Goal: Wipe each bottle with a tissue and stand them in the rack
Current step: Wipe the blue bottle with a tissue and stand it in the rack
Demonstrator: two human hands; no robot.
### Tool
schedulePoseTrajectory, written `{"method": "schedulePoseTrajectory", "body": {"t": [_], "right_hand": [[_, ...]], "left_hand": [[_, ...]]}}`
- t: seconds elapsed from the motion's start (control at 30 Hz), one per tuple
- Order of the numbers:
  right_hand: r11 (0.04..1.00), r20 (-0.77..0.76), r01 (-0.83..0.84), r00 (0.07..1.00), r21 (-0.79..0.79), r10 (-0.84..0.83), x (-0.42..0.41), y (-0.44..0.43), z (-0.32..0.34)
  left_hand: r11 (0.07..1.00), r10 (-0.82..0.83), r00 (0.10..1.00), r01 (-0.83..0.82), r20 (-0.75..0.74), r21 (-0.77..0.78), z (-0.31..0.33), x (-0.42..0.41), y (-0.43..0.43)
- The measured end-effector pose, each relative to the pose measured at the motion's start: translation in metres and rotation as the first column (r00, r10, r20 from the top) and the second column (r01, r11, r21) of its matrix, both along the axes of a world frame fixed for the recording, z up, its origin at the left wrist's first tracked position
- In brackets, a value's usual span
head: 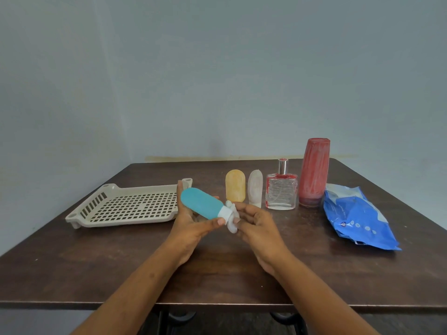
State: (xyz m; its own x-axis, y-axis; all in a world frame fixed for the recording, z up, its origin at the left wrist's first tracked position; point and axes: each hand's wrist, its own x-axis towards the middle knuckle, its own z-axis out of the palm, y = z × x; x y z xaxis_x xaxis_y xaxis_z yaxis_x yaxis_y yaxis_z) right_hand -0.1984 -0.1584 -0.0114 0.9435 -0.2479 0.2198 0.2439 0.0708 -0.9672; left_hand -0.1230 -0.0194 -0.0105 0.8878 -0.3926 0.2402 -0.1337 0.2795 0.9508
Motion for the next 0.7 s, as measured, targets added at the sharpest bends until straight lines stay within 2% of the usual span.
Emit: {"method": "schedulePoseTrajectory", "body": {"t": [0.1,0.27,0.37,0.5,0.7], "right_hand": [[1.000,0.052,0.022,0.998,0.022,-0.023,0.000,0.005,-0.002],[0.991,0.182,0.098,0.980,-0.092,-0.080,0.000,0.012,-0.005],[0.964,0.209,0.175,0.969,-0.201,-0.132,-0.004,0.016,-0.005],[0.934,0.228,0.255,0.953,-0.252,-0.198,-0.005,0.017,-0.006],[0.955,0.232,0.248,0.950,-0.165,-0.206,-0.005,0.015,-0.004]], "left_hand": [[0.998,0.056,0.998,-0.056,0.016,-0.006,-0.001,0.002,0.001],[0.995,0.098,0.995,-0.097,0.006,-0.034,-0.003,0.005,-0.001],[0.996,0.076,0.997,-0.076,-0.012,-0.042,-0.001,0.004,0.000],[0.996,0.081,0.997,-0.082,-0.016,-0.031,-0.002,0.006,0.001],[0.997,0.075,0.997,-0.075,-0.005,-0.009,-0.004,0.008,0.001]]}}
